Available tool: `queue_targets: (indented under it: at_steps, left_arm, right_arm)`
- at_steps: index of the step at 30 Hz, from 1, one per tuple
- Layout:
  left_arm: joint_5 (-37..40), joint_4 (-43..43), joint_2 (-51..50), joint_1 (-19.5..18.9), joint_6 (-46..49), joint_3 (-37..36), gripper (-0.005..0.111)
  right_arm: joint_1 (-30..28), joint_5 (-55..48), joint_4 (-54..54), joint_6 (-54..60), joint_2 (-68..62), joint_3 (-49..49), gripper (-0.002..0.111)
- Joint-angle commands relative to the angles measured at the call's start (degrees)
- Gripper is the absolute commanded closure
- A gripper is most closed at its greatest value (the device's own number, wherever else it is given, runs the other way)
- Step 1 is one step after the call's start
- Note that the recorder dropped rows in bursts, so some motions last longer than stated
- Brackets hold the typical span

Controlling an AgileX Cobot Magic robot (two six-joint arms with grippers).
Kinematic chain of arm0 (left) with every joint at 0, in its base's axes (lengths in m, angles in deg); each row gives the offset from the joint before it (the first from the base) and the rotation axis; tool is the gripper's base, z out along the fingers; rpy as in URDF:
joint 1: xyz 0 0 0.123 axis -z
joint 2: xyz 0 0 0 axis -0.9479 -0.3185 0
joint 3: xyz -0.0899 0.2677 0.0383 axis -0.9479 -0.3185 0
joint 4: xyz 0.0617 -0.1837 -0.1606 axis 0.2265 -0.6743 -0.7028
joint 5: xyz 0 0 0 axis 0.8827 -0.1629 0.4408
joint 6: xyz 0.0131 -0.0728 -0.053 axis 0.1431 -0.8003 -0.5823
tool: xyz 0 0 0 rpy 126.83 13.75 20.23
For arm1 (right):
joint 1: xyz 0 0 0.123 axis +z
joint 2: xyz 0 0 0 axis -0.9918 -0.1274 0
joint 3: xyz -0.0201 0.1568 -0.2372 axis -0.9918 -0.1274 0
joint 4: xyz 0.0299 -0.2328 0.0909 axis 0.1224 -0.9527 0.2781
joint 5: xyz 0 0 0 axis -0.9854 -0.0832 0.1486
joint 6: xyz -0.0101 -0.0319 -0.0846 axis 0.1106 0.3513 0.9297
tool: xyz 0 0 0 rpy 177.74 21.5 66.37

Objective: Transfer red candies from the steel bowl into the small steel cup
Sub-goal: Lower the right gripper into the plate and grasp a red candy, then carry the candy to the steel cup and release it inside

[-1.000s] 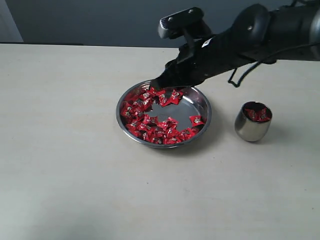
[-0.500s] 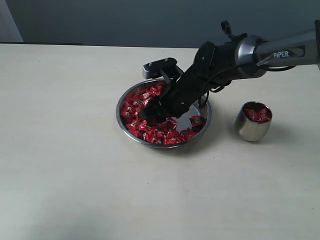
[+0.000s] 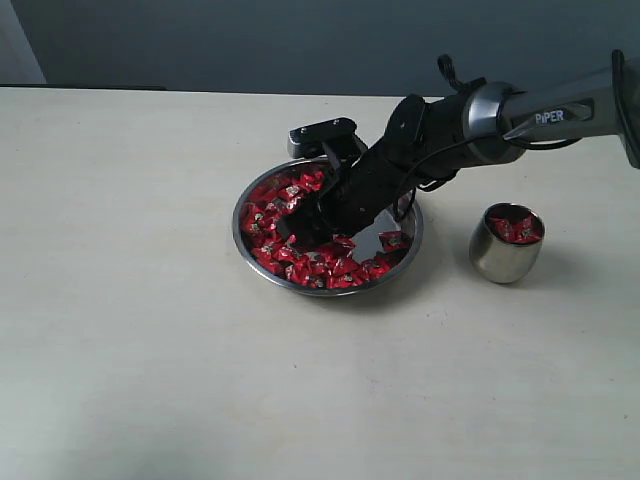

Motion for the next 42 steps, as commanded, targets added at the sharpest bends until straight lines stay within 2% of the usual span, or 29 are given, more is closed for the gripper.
queue_targets:
  at_steps: [1,6,18,23,27,36,42]
  left_arm:
    - [-0.39,0.17,0.25,0.02,-0.31,0.06,0.106]
    - [-0.39,0.17,0.25,0.02,-0.31,0.06,0.106]
    - [-0.39,0.17,0.25,0.02,-0.31,0.06,0.106]
    - [-0.39,0.17,0.25,0.02,-0.31,0.06,0.106]
    - [-0.39,0.17,0.25,0.02,-0.31,0.06,0.106]
    - [-0.39,0.17,0.25,0.02,-0.31,0.06,0.106]
    - [-0.39,0.17,0.25,0.02,-0.31,0.06,0.106]
  right_arm:
    - [-0.05,0.51,0.41,0.45,-0.43,0.31,0.077]
    - [-0.05,0.77,0.41,0.45,-0.3,0.31,0.109]
    - [-0.56,-1.93,-1.78,-0.61,9.64,0.19,0.109]
    - [-2.94,-3.22,-3.47,-3.29,15.19,-0.58,0.109]
    - [-6.35,-2.86,-4.12,-5.2,20.85,-5.36,0.109]
    - [-18.26,1.1,-5.07,-7.95,35.71,-24.0,0.109]
    - [-23.17,2.14,-9.46,-8.63,37.6,-31.05,0.109]
